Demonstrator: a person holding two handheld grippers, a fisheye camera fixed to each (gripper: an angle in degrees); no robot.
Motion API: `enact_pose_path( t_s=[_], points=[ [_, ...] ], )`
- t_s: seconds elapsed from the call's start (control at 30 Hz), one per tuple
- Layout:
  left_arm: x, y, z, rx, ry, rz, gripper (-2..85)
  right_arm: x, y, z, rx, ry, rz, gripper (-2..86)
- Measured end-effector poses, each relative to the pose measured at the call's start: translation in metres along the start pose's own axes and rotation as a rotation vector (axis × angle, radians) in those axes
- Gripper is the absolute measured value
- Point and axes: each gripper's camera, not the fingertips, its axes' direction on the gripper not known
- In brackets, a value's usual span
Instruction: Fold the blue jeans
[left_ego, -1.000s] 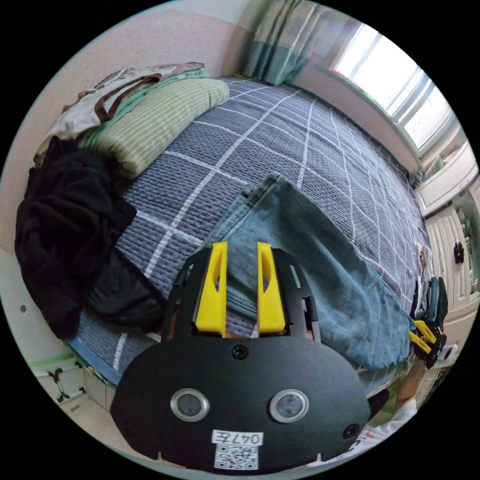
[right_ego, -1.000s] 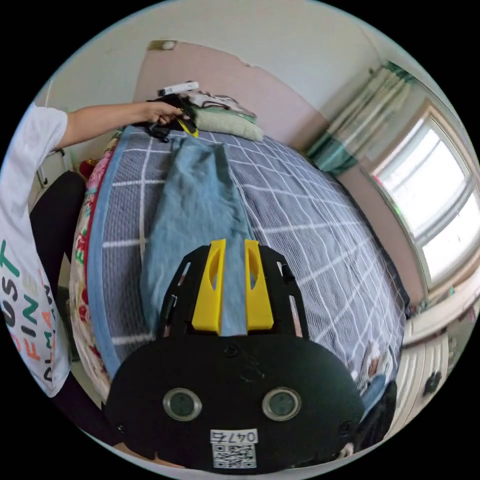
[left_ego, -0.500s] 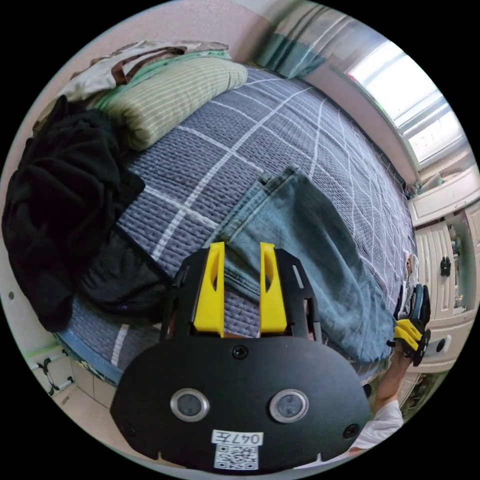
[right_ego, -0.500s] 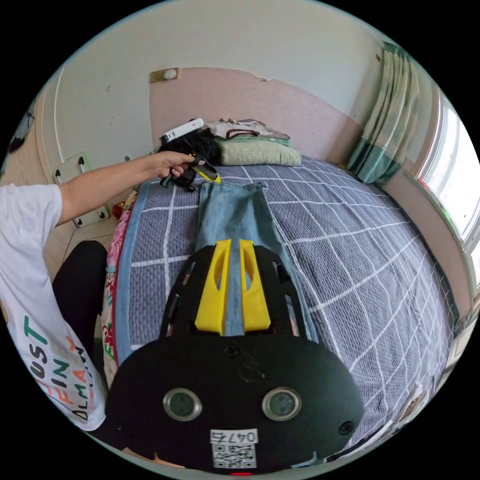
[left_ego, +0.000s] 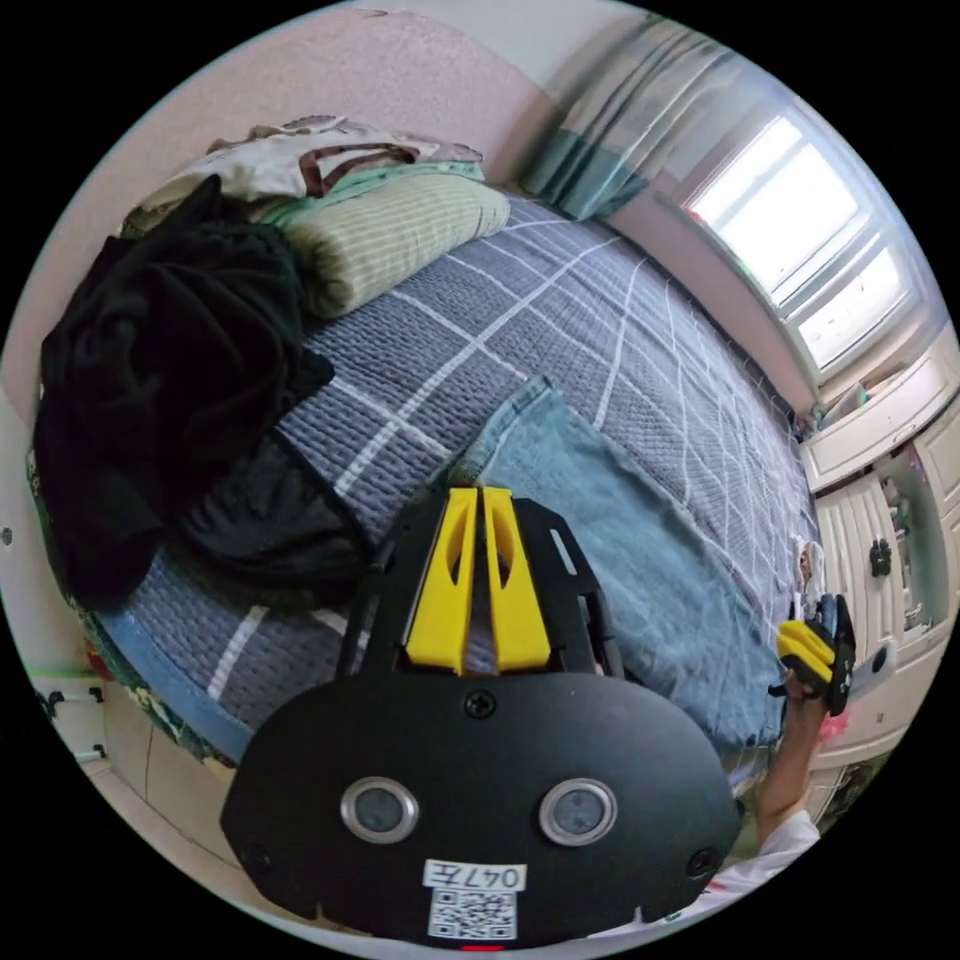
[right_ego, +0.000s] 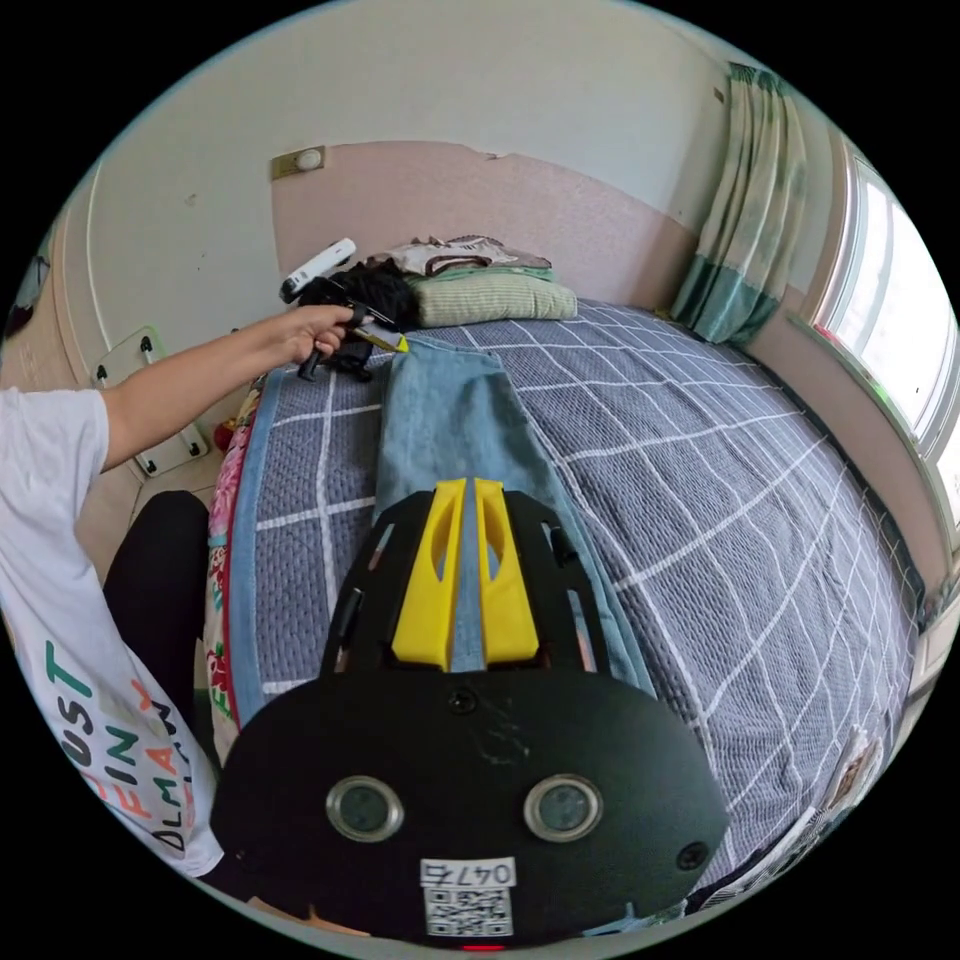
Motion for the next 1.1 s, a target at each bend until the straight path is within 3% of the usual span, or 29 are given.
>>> enact_pose_path(
  t_s=[0.1, 0.33, 0.43, 0.6, 0.83, 1.1],
  points=[
    [-0.005, -0.003, 0.024, -0.094, -0.042, -0.017, 1.7, 0.012, -0.02, 0.028, -0.049, -0.018, -0.019, 0.1],
    [-0.01, 0.008, -0.007, 0.012, -0.085, 0.032, 11.5, 0.043, -0.038, 0.117, -0.313, 0.053, -0.027, -0.5],
    [0.001, 0.006, -0.012, -0.023, -0.068, 0.129, 11.8, 0.063, -0.028, 0.133, -0.361, -0.035, 0.068, -0.6],
    [-0.004, -0.014, 0.02, -0.133, -0.212, 0.086, 13.6, 0.05, -0.011, 0.07, -0.205, -0.011, 0.087, -0.6],
    [-0.035, -0.012, 0.017, -0.165, -0.009, -0.049, 12.8, -0.002, 0.072, -0.026, -0.033, -0.011, 0.053, -0.5],
    [-0.032, 0.006, 0.01, -0.147, 0.071, -0.097, 7.7, -0.002, 0.201, -0.123, 0.035, 0.083, 0.367, -0.5]
  ],
)
